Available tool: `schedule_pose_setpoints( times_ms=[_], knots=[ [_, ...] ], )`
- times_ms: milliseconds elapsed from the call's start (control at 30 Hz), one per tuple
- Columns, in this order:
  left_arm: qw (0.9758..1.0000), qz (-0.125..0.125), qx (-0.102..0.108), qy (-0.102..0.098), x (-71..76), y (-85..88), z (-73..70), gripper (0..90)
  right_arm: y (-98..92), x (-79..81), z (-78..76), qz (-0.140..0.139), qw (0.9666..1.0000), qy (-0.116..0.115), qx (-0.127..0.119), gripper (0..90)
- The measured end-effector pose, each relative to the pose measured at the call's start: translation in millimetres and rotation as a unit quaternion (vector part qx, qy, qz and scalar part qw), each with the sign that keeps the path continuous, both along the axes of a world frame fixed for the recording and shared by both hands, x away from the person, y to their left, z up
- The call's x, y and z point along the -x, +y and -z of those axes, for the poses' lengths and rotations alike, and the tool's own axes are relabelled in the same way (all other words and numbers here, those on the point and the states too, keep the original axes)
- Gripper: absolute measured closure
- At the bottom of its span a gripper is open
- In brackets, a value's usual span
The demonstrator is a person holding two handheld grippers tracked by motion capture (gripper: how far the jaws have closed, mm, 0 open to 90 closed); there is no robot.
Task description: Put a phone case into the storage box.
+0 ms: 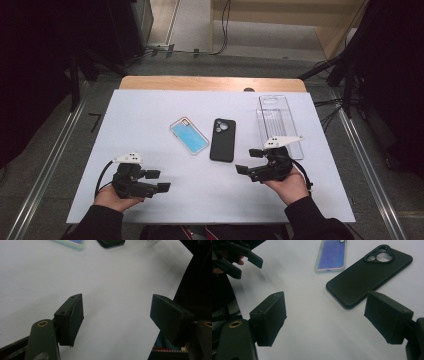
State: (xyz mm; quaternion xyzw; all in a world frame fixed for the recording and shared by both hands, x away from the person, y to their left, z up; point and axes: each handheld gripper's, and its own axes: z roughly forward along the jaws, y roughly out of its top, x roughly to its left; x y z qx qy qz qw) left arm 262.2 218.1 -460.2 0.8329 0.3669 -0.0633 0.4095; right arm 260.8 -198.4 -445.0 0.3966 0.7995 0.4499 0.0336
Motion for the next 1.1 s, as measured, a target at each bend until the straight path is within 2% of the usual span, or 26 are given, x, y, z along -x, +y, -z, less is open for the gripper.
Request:
schedule_pose_setpoints(
  times_ms=[100,233,267,300,333,500,633,1100],
  knots=[
    [1.0,0.0,0.0,-0.001,0.0,0.0,-0.2,27.2,1.6,-2.7,-0.3,-0.004,0.9999,0.01,0.002,15.8],
    [1.0,-0.002,0.002,-0.003,0.1,0.0,-0.6,27.2,7.8,-7.4,-3.2,0.0,1.0,-0.001,0.009,0.9],
    [1.0,-0.002,0.002,-0.003,0.1,0.0,-0.6,27.3,7.8,-7.4,-3.2,0.0,1.0,-0.001,0.009,0.9],
    [1.0,0.0,-0.001,-0.001,-0.2,0.2,-0.3,27.2,12.7,-10.6,-3.6,0.001,0.9997,-0.003,0.024,0.0],
    [1.0,0.0,-0.001,-0.001,-0.2,0.2,-0.3,27.3,14.6,-11.3,-3.8,0.002,0.9996,-0.003,0.027,0.0],
    [1.0,0.0,-0.001,0.0,-0.4,0.6,0.0,27.2,21.6,-15.8,-8.6,0.0,0.9997,0.003,0.024,0.0],
    [1.0,-0.002,0.0,0.001,-0.4,0.8,0.2,27.2,26.8,-22.3,-13.9,0.005,0.9999,-0.006,0.007,0.0],
    [1.0,-0.003,0.002,0.002,-1.3,1.2,1.2,27.2,45.9,-44.7,-13.2,0.015,0.9996,-0.007,0.025,0.0]
  ],
)
